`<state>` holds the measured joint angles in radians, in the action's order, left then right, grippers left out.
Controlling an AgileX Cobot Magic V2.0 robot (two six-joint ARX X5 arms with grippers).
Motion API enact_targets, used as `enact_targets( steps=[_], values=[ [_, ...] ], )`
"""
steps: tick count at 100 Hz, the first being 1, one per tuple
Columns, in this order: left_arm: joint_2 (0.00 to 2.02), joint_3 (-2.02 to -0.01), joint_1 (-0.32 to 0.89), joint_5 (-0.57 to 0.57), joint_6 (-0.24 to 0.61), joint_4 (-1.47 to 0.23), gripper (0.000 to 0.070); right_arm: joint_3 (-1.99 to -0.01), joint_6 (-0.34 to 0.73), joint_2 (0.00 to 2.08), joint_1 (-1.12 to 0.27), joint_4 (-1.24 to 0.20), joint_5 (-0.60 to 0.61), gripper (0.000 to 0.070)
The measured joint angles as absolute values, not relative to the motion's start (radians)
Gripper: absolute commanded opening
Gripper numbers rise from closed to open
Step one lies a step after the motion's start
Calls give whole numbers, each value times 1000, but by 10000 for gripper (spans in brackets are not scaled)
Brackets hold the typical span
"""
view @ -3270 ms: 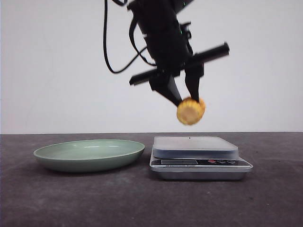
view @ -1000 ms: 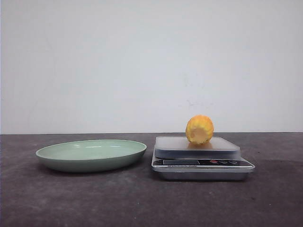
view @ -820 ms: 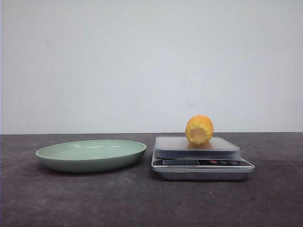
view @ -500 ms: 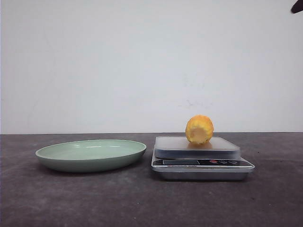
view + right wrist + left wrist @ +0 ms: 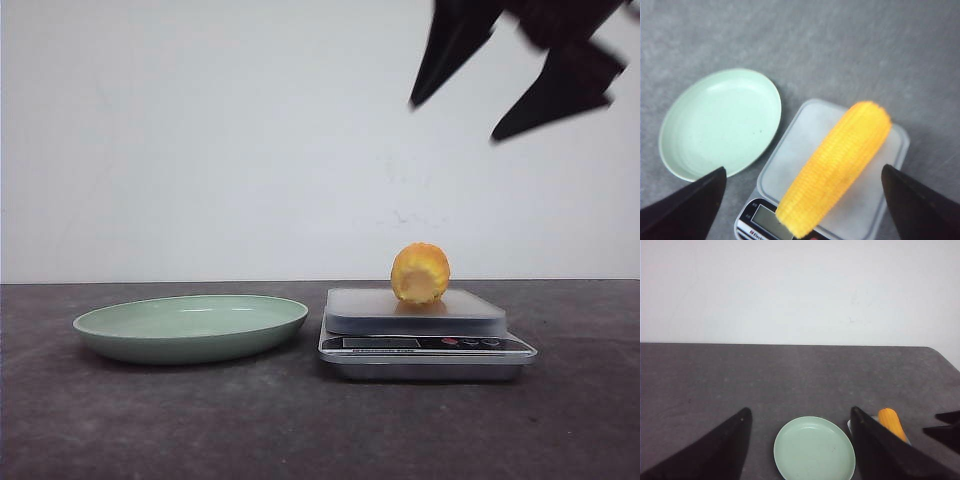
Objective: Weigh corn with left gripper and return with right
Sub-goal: 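Lower the right gripper onto the corn on the scale and grasp it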
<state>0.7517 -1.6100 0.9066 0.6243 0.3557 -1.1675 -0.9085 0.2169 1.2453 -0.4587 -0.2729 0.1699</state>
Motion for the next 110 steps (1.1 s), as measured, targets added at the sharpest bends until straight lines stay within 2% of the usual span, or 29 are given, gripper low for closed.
enact_targets(
  steps=[22, 54, 63, 76, 85, 86, 88, 110],
  values=[
    [752, -1610, 907, 624, 355, -1181, 348, -908, 262, 1421, -468, -211, 134, 628],
    [752, -1610, 907, 625, 356, -1222, 348, -914, 315, 1531, -471, -176, 109, 599],
    [752, -1610, 907, 624, 356, -1229, 348, -914, 332, 1546, -476, -176, 109, 470],
    [752, -1610, 907, 625, 355, -1230, 348, -914, 349, 1555, -493, -178, 104, 342],
    [752, -1610, 907, 629, 355, -1231, 348, -914, 365, 1555, -508, -176, 96, 92],
    [752, -1610, 907, 629, 355, -1230, 348, -914, 366, 1555, -510, -175, 93, 42],
    [752, -1610, 907, 630, 355, -1230, 348, -914, 369, 1555, -513, -175, 86, 0],
    [752, -1610, 907, 630, 354, -1230, 348, -915, 375, 1546, -556, -177, -21, 0]
  ],
)
